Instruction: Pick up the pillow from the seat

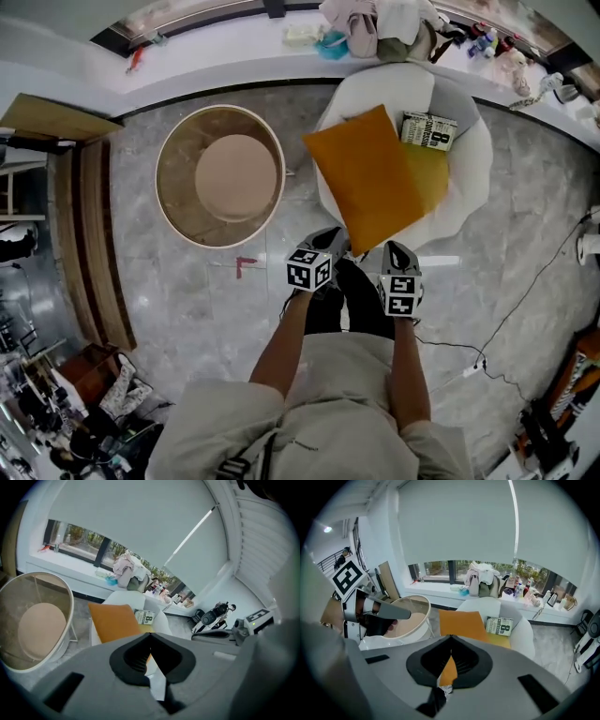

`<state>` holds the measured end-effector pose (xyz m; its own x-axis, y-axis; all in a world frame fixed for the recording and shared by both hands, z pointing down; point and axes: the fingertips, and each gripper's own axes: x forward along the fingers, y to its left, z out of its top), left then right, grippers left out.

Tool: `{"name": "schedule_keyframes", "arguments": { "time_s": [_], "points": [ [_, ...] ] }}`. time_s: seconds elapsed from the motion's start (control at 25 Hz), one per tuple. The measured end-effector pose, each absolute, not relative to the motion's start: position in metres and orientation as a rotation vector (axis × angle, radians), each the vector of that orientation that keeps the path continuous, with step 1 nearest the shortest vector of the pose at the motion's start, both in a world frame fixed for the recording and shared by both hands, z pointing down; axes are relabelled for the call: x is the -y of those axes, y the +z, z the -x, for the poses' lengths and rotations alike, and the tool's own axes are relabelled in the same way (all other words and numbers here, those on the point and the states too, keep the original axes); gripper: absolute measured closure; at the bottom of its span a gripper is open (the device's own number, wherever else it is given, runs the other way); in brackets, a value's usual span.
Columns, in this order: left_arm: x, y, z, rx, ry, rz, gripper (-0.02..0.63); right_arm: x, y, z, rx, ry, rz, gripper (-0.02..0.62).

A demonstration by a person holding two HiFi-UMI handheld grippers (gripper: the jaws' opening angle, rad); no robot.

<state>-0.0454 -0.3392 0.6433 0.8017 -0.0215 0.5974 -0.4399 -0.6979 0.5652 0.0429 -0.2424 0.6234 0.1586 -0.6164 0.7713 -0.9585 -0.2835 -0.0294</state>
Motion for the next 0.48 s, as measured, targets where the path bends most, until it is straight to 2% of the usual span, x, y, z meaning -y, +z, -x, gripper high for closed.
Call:
{"name": "schedule_keyframes", "arguments": {
  "time_s": [0.16,0.48],
  "points": [
    [0.355,0.675,0.023,0.318,0.734,-2.225,0.597,0.265,0.653,-0.067,1.503,0.951,-1.924,0.588],
    [0.389,0.766,0.026,0.39,0.684,-2.136,0.597,0.317,0.72,-0.069,1.559,0.904,-1.788,0.588]
  ]
}}
